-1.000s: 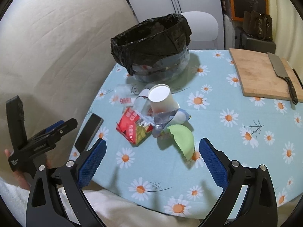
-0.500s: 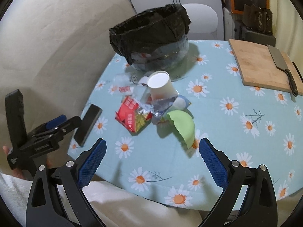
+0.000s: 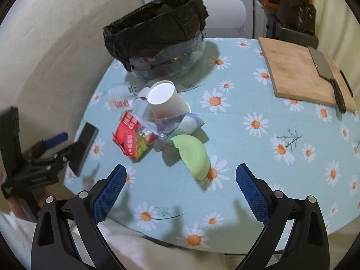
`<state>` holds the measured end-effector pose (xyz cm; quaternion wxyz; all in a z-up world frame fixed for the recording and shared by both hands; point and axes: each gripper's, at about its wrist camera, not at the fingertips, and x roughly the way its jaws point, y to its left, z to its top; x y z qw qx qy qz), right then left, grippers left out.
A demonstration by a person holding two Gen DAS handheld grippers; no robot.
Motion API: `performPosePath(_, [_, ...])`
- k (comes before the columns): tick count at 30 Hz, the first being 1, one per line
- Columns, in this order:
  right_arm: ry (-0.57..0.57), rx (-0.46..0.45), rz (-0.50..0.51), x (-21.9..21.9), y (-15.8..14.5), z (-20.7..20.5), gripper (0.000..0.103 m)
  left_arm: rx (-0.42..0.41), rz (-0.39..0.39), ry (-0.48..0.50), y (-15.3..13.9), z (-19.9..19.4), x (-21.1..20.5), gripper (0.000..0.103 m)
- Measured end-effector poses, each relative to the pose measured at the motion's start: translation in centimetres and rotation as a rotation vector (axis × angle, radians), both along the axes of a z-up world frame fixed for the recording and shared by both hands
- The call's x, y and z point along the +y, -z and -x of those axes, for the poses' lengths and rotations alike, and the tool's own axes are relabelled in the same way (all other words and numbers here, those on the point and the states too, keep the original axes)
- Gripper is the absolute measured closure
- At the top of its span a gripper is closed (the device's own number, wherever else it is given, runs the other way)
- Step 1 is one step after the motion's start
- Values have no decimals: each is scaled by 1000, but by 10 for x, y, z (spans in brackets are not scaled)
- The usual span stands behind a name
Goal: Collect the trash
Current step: 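Grasp the lime green cup with the right gripper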
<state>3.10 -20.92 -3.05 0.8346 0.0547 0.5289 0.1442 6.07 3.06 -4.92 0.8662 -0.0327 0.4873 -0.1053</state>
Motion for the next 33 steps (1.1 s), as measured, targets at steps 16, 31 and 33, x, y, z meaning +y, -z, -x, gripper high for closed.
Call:
performPosePath(16, [-50,70,81,11,49,-27,18,115,-15,126,49,-48,-12,6])
performPosePath(31, [21,159,49,-6,70,-34,94,196,-84,272,91,-68,-38,6])
performPosePath(33, [28,170,41,-10,69,-32,98,199,-104,283,96,-71,-41,6])
